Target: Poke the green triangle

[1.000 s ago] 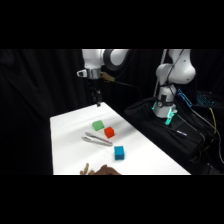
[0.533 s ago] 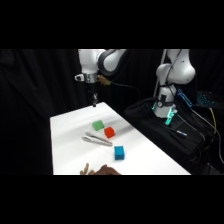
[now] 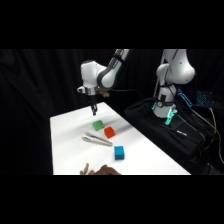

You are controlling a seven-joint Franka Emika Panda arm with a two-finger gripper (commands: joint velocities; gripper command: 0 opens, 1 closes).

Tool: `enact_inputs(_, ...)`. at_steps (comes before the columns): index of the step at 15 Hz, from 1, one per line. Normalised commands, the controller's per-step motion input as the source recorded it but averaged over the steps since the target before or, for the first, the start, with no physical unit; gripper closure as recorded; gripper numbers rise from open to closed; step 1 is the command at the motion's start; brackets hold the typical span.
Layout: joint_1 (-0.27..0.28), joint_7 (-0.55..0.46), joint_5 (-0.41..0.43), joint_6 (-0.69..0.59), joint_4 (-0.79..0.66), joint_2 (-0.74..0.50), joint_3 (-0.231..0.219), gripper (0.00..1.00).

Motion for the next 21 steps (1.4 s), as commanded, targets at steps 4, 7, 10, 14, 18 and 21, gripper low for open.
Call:
enact_inputs(4, -0.101, 0.05, 0.088, 0.32, 0.1, 0.31, 0.067, 0.98)
enact_inputs(7, -0.145, 0.04, 0.162, 0.21, 0.15, 0.32, 0.13, 0.99)
enact_inputs(10, -0.152, 0.03, 0.166, 0.11, 0.17, 0.28, 0.148, 0.99)
enact_inputs(14, -0.086, 0.05, 0.103, 0.02, 0.09, 0.14, 0.09, 0.99)
enact_inputs(18, 0.048, 0.12, -0.021, -0.07, -0.22, -0.37, -0.037, 0.98)
enact_inputs(21, 0.115, 0.15, -0.093, -0.23, -0.34, -0.68, -0.1, 0.77)
